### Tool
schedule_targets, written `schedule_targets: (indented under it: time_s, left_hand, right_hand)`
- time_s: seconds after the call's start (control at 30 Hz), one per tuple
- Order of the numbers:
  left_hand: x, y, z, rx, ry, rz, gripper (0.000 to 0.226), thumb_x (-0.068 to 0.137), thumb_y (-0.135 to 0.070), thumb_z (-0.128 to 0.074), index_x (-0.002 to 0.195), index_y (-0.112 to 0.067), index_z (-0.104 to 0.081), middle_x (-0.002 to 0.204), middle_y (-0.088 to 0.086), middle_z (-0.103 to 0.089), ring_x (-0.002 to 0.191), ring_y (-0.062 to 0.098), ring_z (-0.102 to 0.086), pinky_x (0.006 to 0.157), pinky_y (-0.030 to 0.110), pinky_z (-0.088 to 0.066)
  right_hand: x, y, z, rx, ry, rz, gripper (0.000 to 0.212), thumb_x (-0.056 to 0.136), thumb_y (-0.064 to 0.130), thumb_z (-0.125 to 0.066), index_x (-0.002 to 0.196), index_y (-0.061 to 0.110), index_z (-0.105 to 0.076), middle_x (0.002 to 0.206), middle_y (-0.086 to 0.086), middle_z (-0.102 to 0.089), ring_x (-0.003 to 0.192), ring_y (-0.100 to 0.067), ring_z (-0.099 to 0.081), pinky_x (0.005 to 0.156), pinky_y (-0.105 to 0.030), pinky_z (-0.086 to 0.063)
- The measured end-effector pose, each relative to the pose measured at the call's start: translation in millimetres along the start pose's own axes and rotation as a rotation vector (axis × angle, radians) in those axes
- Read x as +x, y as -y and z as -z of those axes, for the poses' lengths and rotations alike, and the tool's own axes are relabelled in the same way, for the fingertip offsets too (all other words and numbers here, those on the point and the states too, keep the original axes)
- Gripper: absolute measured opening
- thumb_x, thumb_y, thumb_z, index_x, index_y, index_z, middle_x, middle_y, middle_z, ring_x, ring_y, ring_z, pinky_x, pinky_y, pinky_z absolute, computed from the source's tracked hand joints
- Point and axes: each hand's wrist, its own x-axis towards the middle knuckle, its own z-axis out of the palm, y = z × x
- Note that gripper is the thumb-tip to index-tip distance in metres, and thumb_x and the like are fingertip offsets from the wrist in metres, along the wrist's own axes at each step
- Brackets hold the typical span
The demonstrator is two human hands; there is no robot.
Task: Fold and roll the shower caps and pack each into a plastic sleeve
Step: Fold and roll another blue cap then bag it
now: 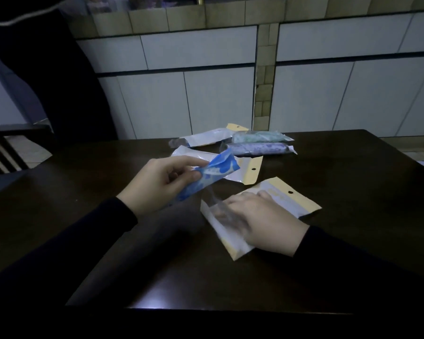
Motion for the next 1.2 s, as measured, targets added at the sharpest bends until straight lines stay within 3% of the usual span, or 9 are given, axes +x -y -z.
schedule_targets:
  time_s: [0.1,0.2,0.3,0.43,0.53,0.77,1.03,1.2]
  left_hand:
    - [-5.3,-6.4,8.5,-0.057,0.056,-0.031,0.026,0.089,-0.032,-0.064,0.103,-0.054,-0.064,0.098,-0.004,-0.073,0.085,0.021,-0.067,0.077,0.038,-0.055]
    - [-12.3,-7.8,15.2,-0.085,0.19,-0.021,0.022,0.087,-0.031,-0.068,0.103,-0.047,-0.069,0.091,-0.008,-0.074,0.083,0.014,-0.068,0.075,0.027,-0.055]
    - [-16.6,-4.2,22.8,-0.067,0.306,0.035,0.023,0.085,-0.027,-0.067,0.103,-0.039,-0.068,0.087,-0.01,-0.074,0.08,0.01,-0.069,0.075,0.025,-0.055]
    - [-20.8,12.0,35.6,-0.014,0.403,0.138,0.026,0.085,-0.018,-0.069,0.099,-0.04,-0.069,0.092,-0.019,-0.073,0.084,0.0,-0.068,0.077,0.016,-0.052]
    - [-25.4,26.2,37.5,0.051,0.506,0.243,0.026,0.086,-0.022,-0.07,0.096,-0.046,-0.069,0.098,-0.017,-0.074,0.093,-0.001,-0.067,0.09,0.024,-0.053]
    - [-28.5,33.2,47.5,0.088,0.562,0.337,0.024,0.089,-0.021,-0.068,0.098,-0.043,-0.071,0.099,-0.014,-0.074,0.095,0.003,-0.067,0.094,0.033,-0.052]
    - [-28.3,32.8,47.0,0.084,0.546,0.32,0.027,0.088,-0.02,-0.069,0.092,-0.046,-0.07,0.097,-0.014,-0.074,0.093,0.003,-0.068,0.093,0.034,-0.053]
    - [-24.2,20.6,32.1,0.095,0.493,0.225,0.034,0.09,-0.019,-0.066,0.091,-0.053,-0.063,0.104,-0.017,-0.071,0.097,0.003,-0.066,0.092,0.033,-0.053]
  right_hand:
    - [-0.6,5.0,3.0,-0.03,0.058,0.029,0.035,0.094,0.048,-0.042,0.128,0.043,-0.05,0.134,0.013,-0.044,0.123,-0.013,-0.037,0.099,-0.041,-0.027]
    - [0.2,10.5,-0.3,-0.048,0.031,-0.029,0.052,0.08,0.074,-0.044,0.124,0.048,-0.05,0.131,0.014,-0.046,0.121,-0.013,-0.039,0.098,-0.043,-0.027]
    - [5.9,14.9,-6.0,-0.055,-0.037,-0.102,0.061,0.072,0.084,-0.042,0.117,0.045,-0.053,0.122,0.015,-0.047,0.111,-0.012,-0.042,0.097,-0.044,-0.027]
    - [6.4,7.4,-3.5,-0.041,-0.015,-0.09,0.062,0.079,0.079,-0.04,0.13,0.045,-0.048,0.119,0.012,-0.047,0.112,-0.011,-0.042,0.094,-0.039,-0.026]
    - [7.6,-0.6,1.0,0.018,0.057,-0.106,0.067,0.078,0.075,-0.049,0.138,0.046,-0.042,0.123,0.013,-0.043,0.117,-0.009,-0.038,0.095,-0.036,-0.027]
    - [14.9,-3.0,-6.6,0.099,0.006,-0.127,0.055,0.079,0.068,-0.055,0.129,0.045,-0.054,0.109,0.018,-0.047,0.11,-0.006,-0.038,0.09,-0.028,-0.026]
    - [11.2,-2.9,-10.5,0.251,-0.28,-0.062,0.024,0.092,0.05,-0.051,0.106,0.043,-0.069,0.097,0.016,-0.051,0.096,-0.001,-0.044,0.094,-0.034,-0.028]
    - [11.3,-0.7,-10.5,0.213,-0.16,0.009,0.042,0.089,0.055,-0.051,0.128,0.042,-0.056,0.106,0.019,-0.046,0.105,0.0,-0.038,0.099,-0.029,-0.023]
